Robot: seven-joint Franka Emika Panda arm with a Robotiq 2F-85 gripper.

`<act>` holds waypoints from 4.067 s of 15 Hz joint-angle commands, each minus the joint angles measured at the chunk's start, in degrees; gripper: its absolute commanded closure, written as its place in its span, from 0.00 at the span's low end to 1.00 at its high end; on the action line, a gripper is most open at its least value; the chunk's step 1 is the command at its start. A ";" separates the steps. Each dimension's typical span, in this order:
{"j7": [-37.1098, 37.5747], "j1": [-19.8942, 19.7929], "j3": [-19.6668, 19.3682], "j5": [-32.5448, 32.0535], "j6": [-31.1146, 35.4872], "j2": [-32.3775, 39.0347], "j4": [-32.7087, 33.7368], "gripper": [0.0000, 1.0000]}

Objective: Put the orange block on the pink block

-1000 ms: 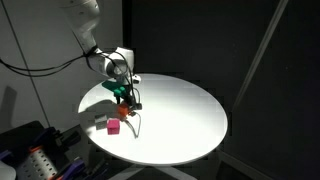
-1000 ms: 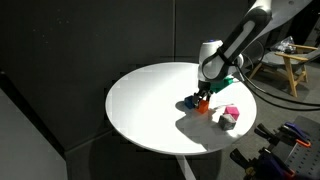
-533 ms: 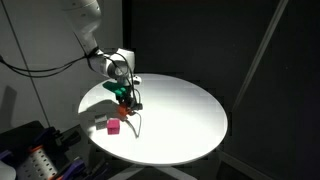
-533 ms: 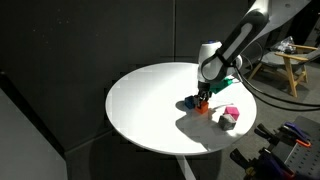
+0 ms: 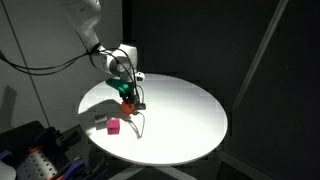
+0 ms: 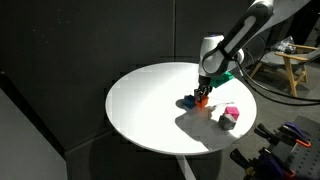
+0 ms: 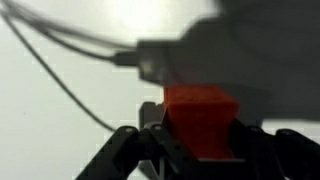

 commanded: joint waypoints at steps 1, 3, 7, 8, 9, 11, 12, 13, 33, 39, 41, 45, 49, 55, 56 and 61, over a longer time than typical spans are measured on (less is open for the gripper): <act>-0.72 -0.94 0.23 0.46 -1.13 -4.69 -1.69 0.78; -0.70 -1.15 0.17 0.49 -1.34 -6.38 -2.32 0.78; -0.59 -1.59 0.02 0.73 -2.90 -9.51 -3.72 0.78; -0.56 -1.74 -0.04 0.78 -3.61 -10.37 -4.23 0.78; -0.34 -1.76 -0.26 0.57 -4.43 -11.21 -4.68 0.78; -0.18 -1.95 -0.59 0.41 -6.10 -12.95 -5.61 0.78; -0.04 -2.01 -0.82 0.23 -6.94 -13.92 -6.19 0.78; 0.17 -2.03 -1.06 -0.01 -7.91 -14.82 -6.70 0.78; -0.21 -2.55 -1.84 -0.36 -11.90 -30.62 -24.14 0.78; 0.11 -3.33 -2.28 -1.33 -9.45 -32.17 -28.38 0.78; 0.09 -3.76 -2.53 -1.30 -8.17 -32.26 -29.20 0.78; 1.08 -4.83 -3.17 -1.58 -5.71 -31.81 -30.13 0.78; 2.56 -5.73 -3.69 -2.17 -5.02 -30.70 -29.80 0.78; 5.32 -5.72 -3.63 -2.87 -4.91 -28.15 -28.49 0.78; 5.41 -5.62 -3.60 -2.61 -4.89 -27.62 -28.12 0.78; 6.14 -5.18 -3.46 -2.26 -4.63 -25.24 -26.08 0.78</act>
